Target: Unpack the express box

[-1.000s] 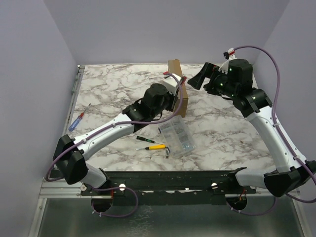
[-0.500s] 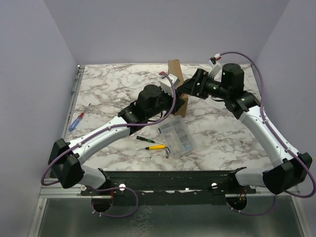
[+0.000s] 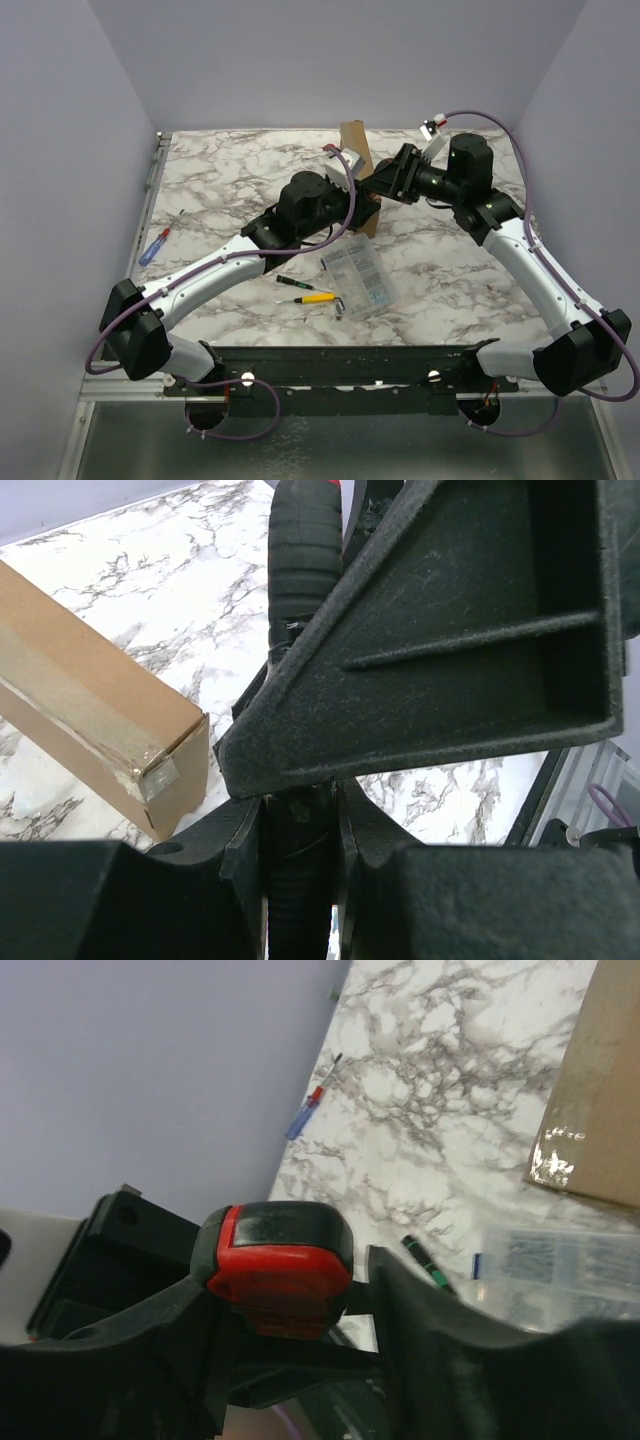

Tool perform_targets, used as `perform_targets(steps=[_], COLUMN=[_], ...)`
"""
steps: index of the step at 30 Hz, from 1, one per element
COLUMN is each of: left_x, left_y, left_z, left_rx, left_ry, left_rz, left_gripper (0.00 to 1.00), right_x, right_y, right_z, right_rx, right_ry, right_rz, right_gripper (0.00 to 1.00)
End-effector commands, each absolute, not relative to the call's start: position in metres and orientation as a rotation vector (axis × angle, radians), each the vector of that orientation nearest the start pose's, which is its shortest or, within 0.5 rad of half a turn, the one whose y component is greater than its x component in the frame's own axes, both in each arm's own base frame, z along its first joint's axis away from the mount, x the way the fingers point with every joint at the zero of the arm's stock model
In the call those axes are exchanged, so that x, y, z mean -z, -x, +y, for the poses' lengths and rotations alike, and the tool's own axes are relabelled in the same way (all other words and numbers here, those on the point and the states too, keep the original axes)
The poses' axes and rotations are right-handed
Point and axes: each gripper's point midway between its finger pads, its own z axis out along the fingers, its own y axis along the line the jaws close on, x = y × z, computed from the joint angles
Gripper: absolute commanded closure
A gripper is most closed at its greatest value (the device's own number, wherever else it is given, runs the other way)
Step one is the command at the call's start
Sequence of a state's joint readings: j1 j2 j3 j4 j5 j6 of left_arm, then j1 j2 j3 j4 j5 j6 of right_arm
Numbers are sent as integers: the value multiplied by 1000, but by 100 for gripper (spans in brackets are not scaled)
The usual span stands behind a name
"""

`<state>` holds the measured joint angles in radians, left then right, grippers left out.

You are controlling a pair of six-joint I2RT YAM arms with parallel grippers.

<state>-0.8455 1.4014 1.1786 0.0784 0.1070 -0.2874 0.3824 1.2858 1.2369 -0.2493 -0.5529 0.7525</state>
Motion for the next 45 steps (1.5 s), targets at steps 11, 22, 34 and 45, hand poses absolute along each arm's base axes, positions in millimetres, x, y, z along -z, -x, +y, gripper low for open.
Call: perform_targets(steps=[11,22,34,45], left_x=[-308,-307,-341,-271], left_y=[-289,-300,-333,-392], left_z=[-377,-367,-301,-304], left_rx=[954,1023,1089,1355], left_ry=[-584,-515,-264,-87], left_rz=[1673,1727,1737,2021], left_gripper=[100,73,10,20], right_x=[-319,-327,-329,-350], right_y=[-316,-319,-369,-390], right_z=[247,236,172,166], right_rx=[-1328,-1204,-617,-280], right_ry=[-123,77,-4,-4], right_rz=[2022,1840,1886,1770], right_gripper=[100,100,100,100])
